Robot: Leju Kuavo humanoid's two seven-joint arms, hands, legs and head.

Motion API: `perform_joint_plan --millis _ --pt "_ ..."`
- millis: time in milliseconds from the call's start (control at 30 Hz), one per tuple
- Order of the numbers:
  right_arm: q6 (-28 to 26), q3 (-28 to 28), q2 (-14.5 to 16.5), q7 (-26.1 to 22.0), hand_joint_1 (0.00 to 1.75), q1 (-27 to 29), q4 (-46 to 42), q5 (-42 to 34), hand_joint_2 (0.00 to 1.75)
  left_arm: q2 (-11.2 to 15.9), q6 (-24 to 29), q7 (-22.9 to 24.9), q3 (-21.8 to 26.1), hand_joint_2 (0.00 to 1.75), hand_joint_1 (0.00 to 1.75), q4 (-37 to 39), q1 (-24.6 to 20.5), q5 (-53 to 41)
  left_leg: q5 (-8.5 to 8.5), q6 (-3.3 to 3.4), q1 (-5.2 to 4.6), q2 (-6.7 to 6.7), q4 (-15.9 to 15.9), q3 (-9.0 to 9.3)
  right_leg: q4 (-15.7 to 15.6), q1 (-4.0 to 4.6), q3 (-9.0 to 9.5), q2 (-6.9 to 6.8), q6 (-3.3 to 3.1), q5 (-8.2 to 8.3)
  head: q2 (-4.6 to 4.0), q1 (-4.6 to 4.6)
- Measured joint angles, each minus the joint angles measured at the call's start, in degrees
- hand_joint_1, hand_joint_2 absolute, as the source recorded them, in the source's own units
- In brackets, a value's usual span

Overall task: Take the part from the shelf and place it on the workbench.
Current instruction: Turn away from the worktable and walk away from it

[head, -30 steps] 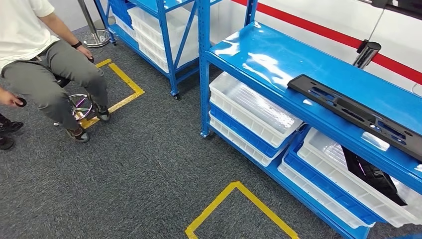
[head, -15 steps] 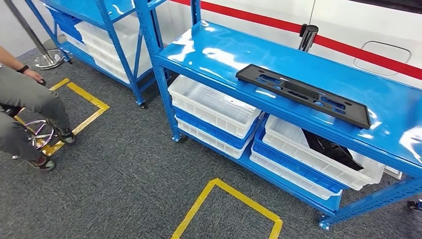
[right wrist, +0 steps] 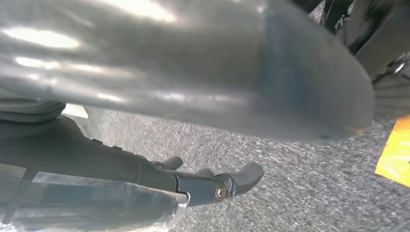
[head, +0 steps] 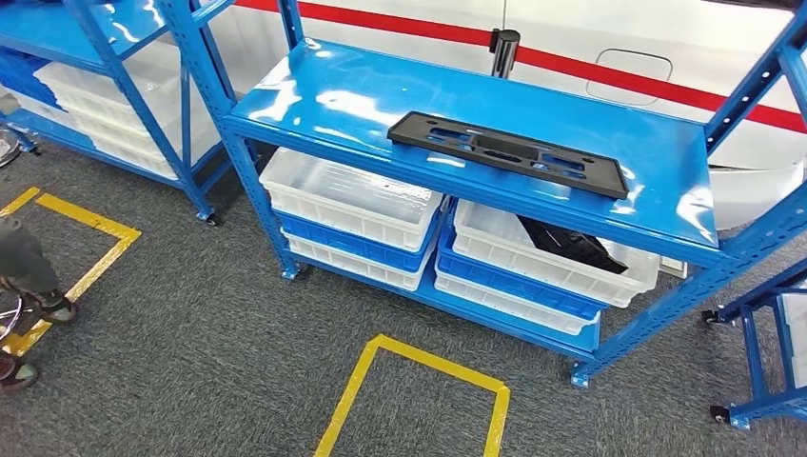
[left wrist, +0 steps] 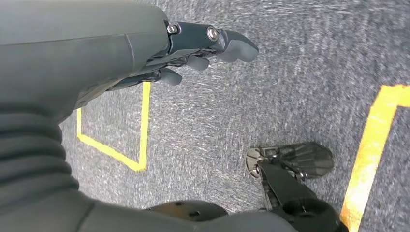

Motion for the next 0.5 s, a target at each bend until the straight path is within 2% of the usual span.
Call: perform_joint_plan --millis 33,67,100,133,167,200,233,267,300,333,367,400,433,467,500 --pt "0.00 0.00 0.01 0.01 0.00 -0.11 -0.01 0.00 0.00 0.00 0.00 0.00 0.00 1.75 0.00 -0.01 0.00 0.00 -0.24 -0.44 -0.10 0.68 0.04 0.24 -3.69 0.03 2.16 -1.53 0.15 1.15 0.00 0.04" --pt "0.00 0.00 0.04 0.01 0.00 -0.22 -0.01 0.00 0.00 0.03 0.00 0.01 0.00 1.75 0.00 -0.01 -0.05 0.00 -0.47 -0.90 -0.26 1.29 0.08 0.52 -5.79 0.10 3.23 -2.52 -0.11 1.74 0.00 -0.04" --pt "0.00 0.00 0.08 0.01 0.00 -0.32 -0.01 0.00 0.00 0.06 0.00 0.01 0.00 1.75 0.00 -0.02 -0.13 0.00 -0.69 -1.31 -0.39 1.89 0.07 0.82 -6.43 0.26 3.45 -2.89 -0.55 1.91 0.00 -0.09" --pt "0.00 -0.01 0.09 0.01 0.00 -0.36 -0.01 0.00 0.00 0.06 0.00 0.02 0.00 1.75 0.00 -0.02 -0.25 0.00 -0.85 -1.69 -0.35 2.49 0.00 1.09 -6.42 0.42 3.29 -2.22 -0.98 1.98 0.00 -0.21" --pt "0.00 -0.02 0.07 0.01 0.00 -0.34 -0.01 0.00 0.00 0.05 0.00 0.02 0.00 1.75 0.00 -0.03 -0.39 -0.01 -1.00 -2.07 -0.13 2.70 0.01 1.31 -6.41 0.20 3.24 -1.36 -1.51 2.08 0.00 -0.32" --pt "0.00 -0.03 0.06 0.01 0.00 -0.33 -0.01 0.01 0.00 0.05 0.00 0.02 0.00 1.75 0.00 -0.03 -0.50 -0.04 -1.50 -2.44 0.13 1.95 0.39 1.35 -6.45 0.05 3.36 -0.69 -1.90 2.20 0.00 -0.36" --pt "0.00 -0.04 0.04 0.01 0.00 -0.33 -0.01 0.02 0.00 0.05 0.00 0.02 0.00 1.75 0.00 -0.04 -0.56 -0.09 -2.56 -2.74 0.34 0.52 1.56 1.00 -6.51 -0.12 3.47 -0.03 -2.40 2.38 0.00 -0.44" --pt "0.00 -0.04 0.03 0.03 0.00 -0.35 -0.01 0.05 0.00 0.05 0.00 0.04 0.00 1.75 0.00 -0.04 -0.54 -0.15 -4.40 -2.94 0.50 -1.39 4.15 -0.05 -6.55 -0.26 3.58 0.66 -2.81 2.55 0.00 -0.50" --pt "0.00 -0.04 0.04 0.04 0.00 -0.36 -0.01 0.08 0.00 0.06 -0.01 0.08 -0.01 1.75 0.00 -0.03 -0.44 -0.22 -6.66 -2.97 0.51 -3.12 7.83 -1.65 -6.54 -0.08 3.45 1.35 -3.10 2.66 0.00 -0.54" --pt "0.00 -0.05 0.05 0.06 0.00 -0.38 -0.01 0.10 0.00 0.04 -0.01 0.13 -0.01 1.75 0.00 -0.02 -0.31 -0.33 -8.78 -2.90 0.51 -4.05 12.02 -3.60 -6.52 0.12 3.34 2.13 -3.35 2.73 0.00 -0.55" --pt "0.00 -0.08 0.07 0.08 0.00 -0.37 -0.01 0.11 0.00 0.04 -0.02 0.18 -0.02 1.75 0.00 -0.01 -0.18 -0.44 -10.16 -2.81 0.50 -4.45 15.59 -5.36 -6.51 0.34 3.25 3.00 -3.47 2.78 0.00 -0.53" --pt "0.00 -0.11 0.09 0.08 0.00 -0.32 -0.01 0.11 0.00 0.03 -0.02 0.22 -0.02 1.75 0.00 0.00 -0.09 -0.56 -10.22 -2.66 0.50 -4.56 17.23 -6.31 -6.49 0.51 3.22 3.87 -3.56 2.84 0.00 -0.52" --pt "0.00 -0.17 0.09 0.08 0.00 -0.27 -0.01 0.11 0.00 0.03 -0.02 0.23 -0.02 1.75 0.00 0.01 -0.07 -0.67 -9.04 -2.43 0.50 -4.66 16.58 -6.21 -6.48 0.64 3.26 4.76 -3.59 2.87 0.00 -0.53" --pt "0.00 -0.23 0.10 0.08 0.00 -0.21 -0.01 0.11 0.00 0.03 -0.02 0.23 -0.02 1.75 0.00 0.01 -0.08 -0.73 -6.91 -2.11 0.49 -5.03 13.69 -5.01 -6.47 0.75 3.35 5.64 -3.62 2.90 0.00 -0.53" --pt "0.00 -0.31 0.15 0.09 0.00 -0.17 -0.01 0.11 0.00 0.07 -0.02 0.24 -0.02 1.75 0.00 0.01 -0.11 -0.78 -4.50 -1.65 0.49 -6.20 9.51 -3.21 -6.47 0.74 3.42 6.46 -3.59 2.92 0.00 -0.53"
